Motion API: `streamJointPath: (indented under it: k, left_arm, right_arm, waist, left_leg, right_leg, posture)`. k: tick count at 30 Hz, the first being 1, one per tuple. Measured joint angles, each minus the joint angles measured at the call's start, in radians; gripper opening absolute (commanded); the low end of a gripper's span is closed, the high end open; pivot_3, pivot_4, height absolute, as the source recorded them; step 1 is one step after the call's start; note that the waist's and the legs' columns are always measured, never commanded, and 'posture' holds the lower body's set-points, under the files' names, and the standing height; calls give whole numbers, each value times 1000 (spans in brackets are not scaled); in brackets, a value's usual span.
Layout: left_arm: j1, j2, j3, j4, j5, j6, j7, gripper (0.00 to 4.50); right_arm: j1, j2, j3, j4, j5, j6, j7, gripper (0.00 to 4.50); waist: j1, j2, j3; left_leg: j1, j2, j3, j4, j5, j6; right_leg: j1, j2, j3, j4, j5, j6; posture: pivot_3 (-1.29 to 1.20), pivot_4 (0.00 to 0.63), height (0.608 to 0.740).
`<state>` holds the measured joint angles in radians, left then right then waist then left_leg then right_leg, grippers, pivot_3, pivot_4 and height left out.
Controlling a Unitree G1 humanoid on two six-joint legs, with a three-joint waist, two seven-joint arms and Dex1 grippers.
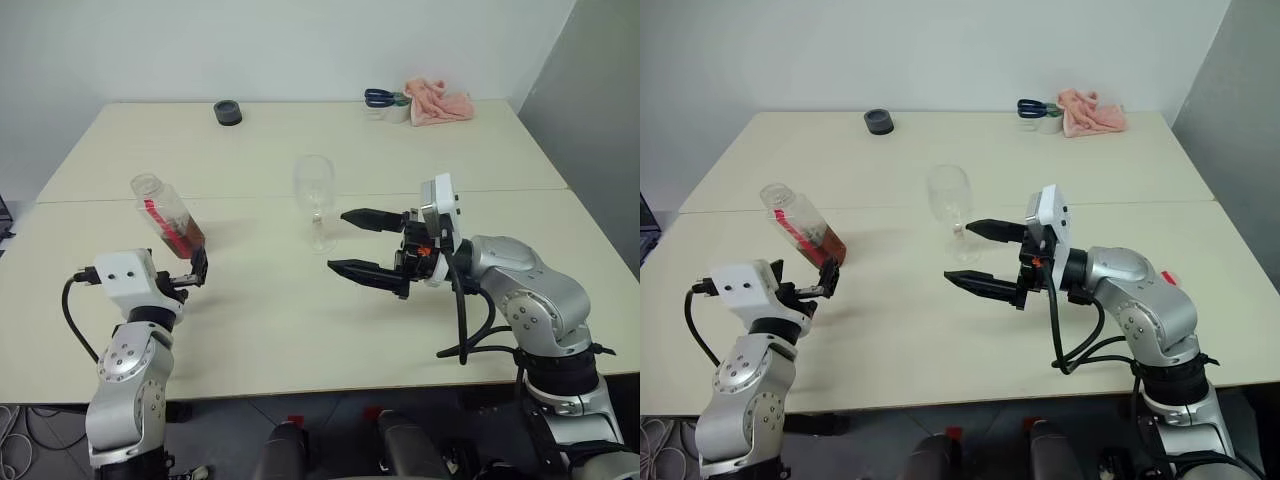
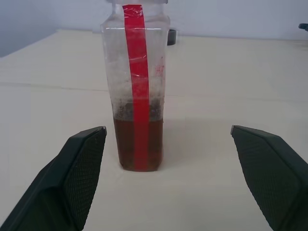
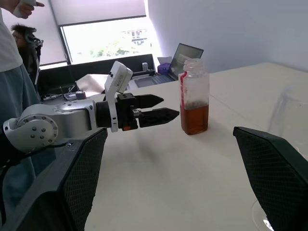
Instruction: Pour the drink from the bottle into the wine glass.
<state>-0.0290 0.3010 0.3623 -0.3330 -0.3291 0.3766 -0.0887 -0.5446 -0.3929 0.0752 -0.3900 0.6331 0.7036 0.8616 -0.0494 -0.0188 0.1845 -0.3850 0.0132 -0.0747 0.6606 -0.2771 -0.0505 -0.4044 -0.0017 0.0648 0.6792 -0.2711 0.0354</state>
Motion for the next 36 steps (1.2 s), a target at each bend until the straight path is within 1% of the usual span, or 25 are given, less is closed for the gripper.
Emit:
streamJointPath:
  k: [4,13,19,25,29,32,36]
  left_arm:
    - [-32,14,4,34,1,-14,-9,4500]
    - [-42,46,38,67,0,-19,-26,4500]
    - [-99,69,38,131,-1,-40,-56,4500]
    - [-144,74,38,241,2,-83,-82,4500]
    - [-181,96,38,319,13,-119,-106,4500]
    - [-247,117,35,413,22,-155,-143,4500]
    - [-376,144,5,606,44,-229,-199,4500]
  right_arm:
    - [0,1,1,0,9,0,-16,4457]
    - [0,-2,1,0,18,1,-27,4457]
    - [-31,-2,1,0,35,10,-45,4457]
    - [-29,-9,1,0,38,10,-57,4457]
    - [-17,-13,1,-1,38,8,-64,4457]
    - [-15,-16,0,-13,39,9,-79,4457]
    - [-15,-19,-1,-34,56,16,-96,4457]
  waist:
    - [0,0,0]
    - [1,0,0]
    - [1,0,0]
    - [2,0,0]
    - [2,0,0]
    - [4,0,0]
    - [8,0,0]
  left_leg:
    - [0,0,0,0,0,0]
    - [0,0,0,0,0,0]
    - [0,0,-1,0,0,0]
    - [-1,0,-1,0,0,0]
    - [-1,0,-1,0,0,0]
    - [-1,0,-1,0,0,0]
    - [-1,-1,-2,0,0,0]
  right_leg:
    - [0,0,0,0,0,0]
    - [0,0,0,0,0,0]
    - [0,0,-1,0,0,0]
    - [0,-1,-1,0,0,0]
    - [0,-1,-2,0,0,0]
    - [0,-1,-2,0,0,0]
    - [0,-1,-3,0,0,0]
  posture:
    - [0,150,740]
    - [0,150,740]
    - [0,150,740]
    - [0,150,740]
    - [0,150,740]
    - [0,150,740]
    - [0,150,740]
